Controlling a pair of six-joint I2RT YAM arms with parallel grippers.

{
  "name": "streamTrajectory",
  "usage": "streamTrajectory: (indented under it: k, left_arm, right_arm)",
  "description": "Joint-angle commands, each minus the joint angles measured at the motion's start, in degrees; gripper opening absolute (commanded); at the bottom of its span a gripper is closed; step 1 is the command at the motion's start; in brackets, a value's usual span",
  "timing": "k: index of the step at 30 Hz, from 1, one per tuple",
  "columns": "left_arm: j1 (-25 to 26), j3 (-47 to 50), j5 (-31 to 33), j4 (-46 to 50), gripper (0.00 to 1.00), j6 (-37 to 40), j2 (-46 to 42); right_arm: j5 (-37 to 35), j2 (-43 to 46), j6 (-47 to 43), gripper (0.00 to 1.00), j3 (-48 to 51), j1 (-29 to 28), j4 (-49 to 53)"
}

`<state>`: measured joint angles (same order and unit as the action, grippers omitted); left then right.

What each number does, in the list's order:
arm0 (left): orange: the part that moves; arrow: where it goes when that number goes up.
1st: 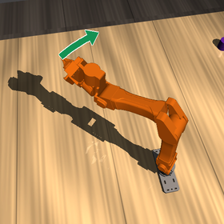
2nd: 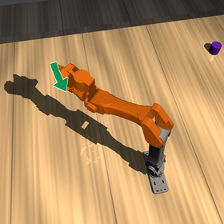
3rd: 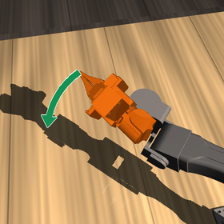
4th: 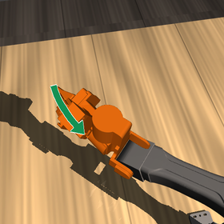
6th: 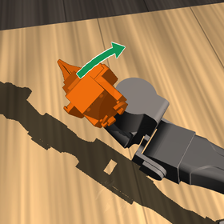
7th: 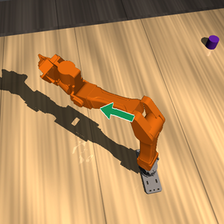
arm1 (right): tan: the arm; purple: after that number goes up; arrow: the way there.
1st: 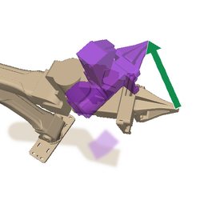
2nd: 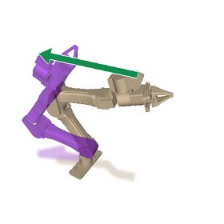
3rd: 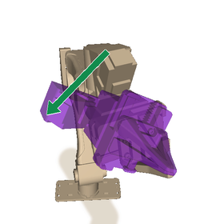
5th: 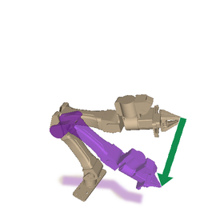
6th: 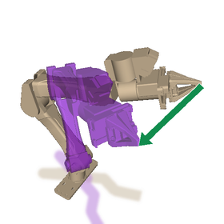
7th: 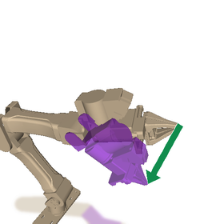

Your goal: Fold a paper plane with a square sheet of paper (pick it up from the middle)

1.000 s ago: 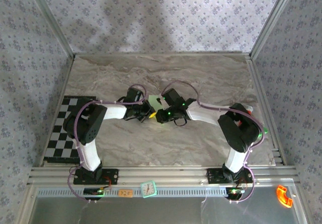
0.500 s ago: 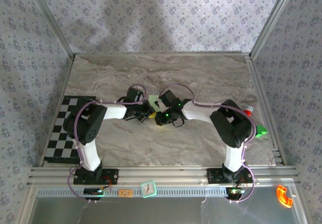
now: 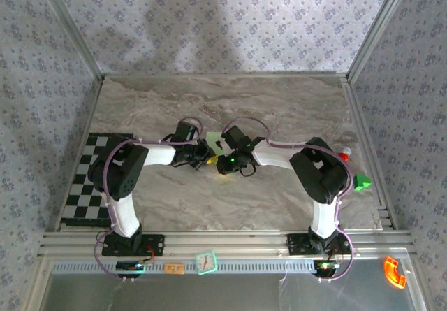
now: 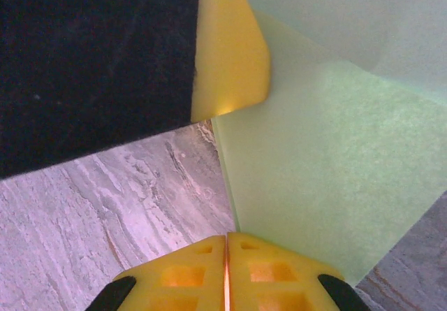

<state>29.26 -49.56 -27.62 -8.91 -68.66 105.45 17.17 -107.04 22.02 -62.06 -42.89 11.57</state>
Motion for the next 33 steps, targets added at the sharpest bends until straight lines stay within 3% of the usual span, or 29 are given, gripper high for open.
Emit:
streamTrajectory:
  k: [1,8,15,33]
  left_arm:
    - [-0.5,1.8,2.7,5.2,0.04,0.2,2.9]
    - [-0.6,2.0,2.7,5.3,0.04,0.5,3.2]
    - [-0.6,1.9,2.7,5.4,0.04,0.5,3.0]
    - [-0.7,1.8,2.3,5.5,0.04,0.8,3.3]
  right_arm:
    - [-0.5,-0.6,0.1,0.11,1.6,0.4,1.3]
    - [2.6,0.9,0.0,0.12,5.6,0.9,-0.9]
    - [7.0,3.6,2.7,0.14,3.0,2.6,-4.4]
    - [5.9,-4.1,0.5,0.11,-3.9,2.9,0.2]
